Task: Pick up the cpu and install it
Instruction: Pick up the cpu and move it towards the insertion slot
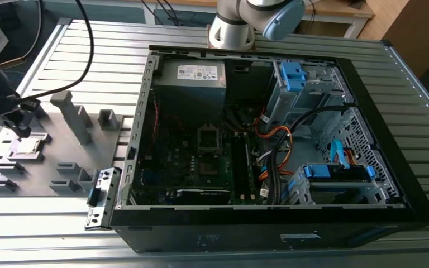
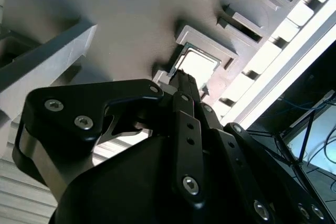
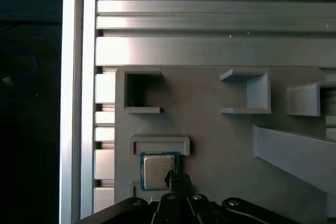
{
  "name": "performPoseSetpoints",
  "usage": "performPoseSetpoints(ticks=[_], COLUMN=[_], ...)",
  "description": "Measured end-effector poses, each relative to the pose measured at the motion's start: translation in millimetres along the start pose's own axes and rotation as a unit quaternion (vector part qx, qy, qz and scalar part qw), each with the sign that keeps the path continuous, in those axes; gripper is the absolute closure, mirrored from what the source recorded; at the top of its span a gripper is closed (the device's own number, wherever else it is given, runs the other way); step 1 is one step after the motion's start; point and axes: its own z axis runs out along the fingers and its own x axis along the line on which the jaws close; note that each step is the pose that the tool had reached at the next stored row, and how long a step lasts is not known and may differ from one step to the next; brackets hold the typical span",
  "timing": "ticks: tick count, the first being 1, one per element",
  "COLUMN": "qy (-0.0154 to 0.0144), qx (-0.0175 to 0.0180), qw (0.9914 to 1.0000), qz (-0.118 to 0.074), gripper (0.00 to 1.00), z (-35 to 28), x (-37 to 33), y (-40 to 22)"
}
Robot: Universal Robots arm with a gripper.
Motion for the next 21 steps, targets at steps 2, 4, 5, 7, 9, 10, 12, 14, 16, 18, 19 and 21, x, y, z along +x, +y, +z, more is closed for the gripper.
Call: performPoseSetpoints(ticks=[2,4,5,7,9,10,12,14,16,18,19,21], qy=[0.0003,0.0004,0.0005,0.0008,0.0010,0.0009,0.0010,0.0012,0.0014,0.0013,0.0013,0.0013], qx=[0.0006,0.0012,0.0015,0.0021,0.0026,0.0028,0.0031,0.0035,0.0037,0.0037,0.0038,0.0041], qw=[1.00000,1.00000,1.00000,1.00000,1.00000,1.00000,0.99999,0.99999,0.99999,0.99999,0.99999,0.99999], qz=[0.000,0.000,0.000,0.000,0.000,0.000,0.000,0.000,0.000,0.000,0.000,0.000], gripper=[0.89,0.89,0.89,0.89,0.89,0.89,0.89,0.89,0.89,0.89,0.89,0.89], z=[1.2,2.8,3.8,5.8,8.0,9.2,11.9,14.6,16.2,17.3,18.2,20.5], x=[1.6,3.2,3.6,4.6,6.2,7.0,8.2,8.9,9.4,9.7,10.1,10.8], y=[-0.1,-0.4,-0.5,-0.6,-0.7,-0.7,-0.8,-1.0,-1.0,-1.1,-1.1,-1.2])
